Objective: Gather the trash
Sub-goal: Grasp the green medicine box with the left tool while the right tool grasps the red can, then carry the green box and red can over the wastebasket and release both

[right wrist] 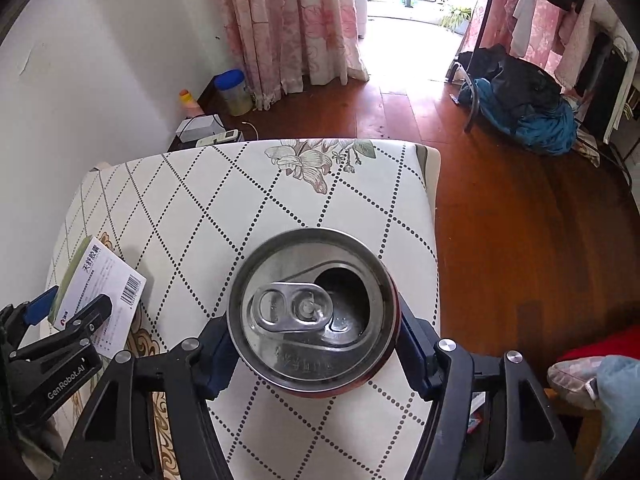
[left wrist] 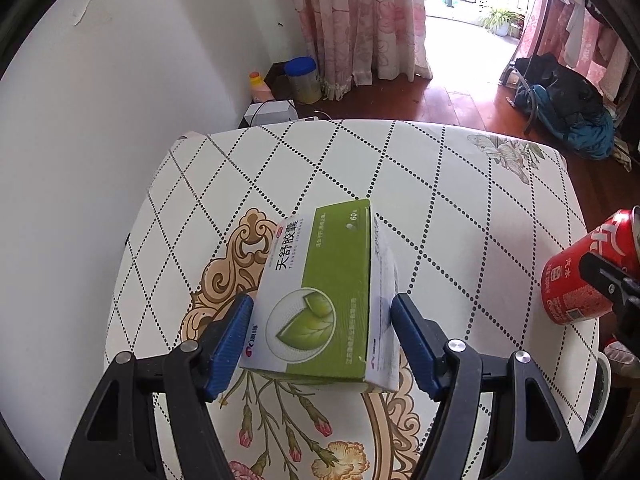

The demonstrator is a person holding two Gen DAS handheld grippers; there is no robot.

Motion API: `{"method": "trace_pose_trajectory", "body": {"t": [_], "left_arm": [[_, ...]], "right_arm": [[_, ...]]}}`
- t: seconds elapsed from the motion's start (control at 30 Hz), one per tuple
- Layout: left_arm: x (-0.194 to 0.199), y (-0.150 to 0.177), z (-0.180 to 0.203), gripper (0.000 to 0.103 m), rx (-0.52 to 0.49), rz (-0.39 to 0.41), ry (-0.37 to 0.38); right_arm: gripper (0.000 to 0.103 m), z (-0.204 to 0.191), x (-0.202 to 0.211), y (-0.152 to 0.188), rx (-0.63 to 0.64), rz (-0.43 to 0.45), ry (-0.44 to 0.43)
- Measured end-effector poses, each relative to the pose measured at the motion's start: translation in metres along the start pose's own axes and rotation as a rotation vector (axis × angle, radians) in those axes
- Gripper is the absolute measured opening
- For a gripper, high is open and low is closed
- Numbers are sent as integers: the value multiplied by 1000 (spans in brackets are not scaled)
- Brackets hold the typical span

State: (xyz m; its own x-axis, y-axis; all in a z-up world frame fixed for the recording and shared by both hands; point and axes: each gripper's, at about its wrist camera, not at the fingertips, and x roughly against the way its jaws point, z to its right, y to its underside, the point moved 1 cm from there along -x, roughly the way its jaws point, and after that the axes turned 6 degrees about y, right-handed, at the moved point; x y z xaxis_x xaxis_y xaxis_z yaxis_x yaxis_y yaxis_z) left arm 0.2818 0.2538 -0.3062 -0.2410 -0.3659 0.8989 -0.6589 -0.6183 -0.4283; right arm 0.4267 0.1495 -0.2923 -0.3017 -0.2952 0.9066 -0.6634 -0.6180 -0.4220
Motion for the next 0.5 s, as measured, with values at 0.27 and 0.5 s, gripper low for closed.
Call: {"method": "trace_pose_trajectory", "body": {"t": [0.27,0.5], "left_arm": [[49,7,5,68,-1,71,72],[127,18,32,68,-51,170,183]], "right_arm": [[69,7,43,4,-26,62,-42],[68,40,104,19,-98,139,-83]]}}
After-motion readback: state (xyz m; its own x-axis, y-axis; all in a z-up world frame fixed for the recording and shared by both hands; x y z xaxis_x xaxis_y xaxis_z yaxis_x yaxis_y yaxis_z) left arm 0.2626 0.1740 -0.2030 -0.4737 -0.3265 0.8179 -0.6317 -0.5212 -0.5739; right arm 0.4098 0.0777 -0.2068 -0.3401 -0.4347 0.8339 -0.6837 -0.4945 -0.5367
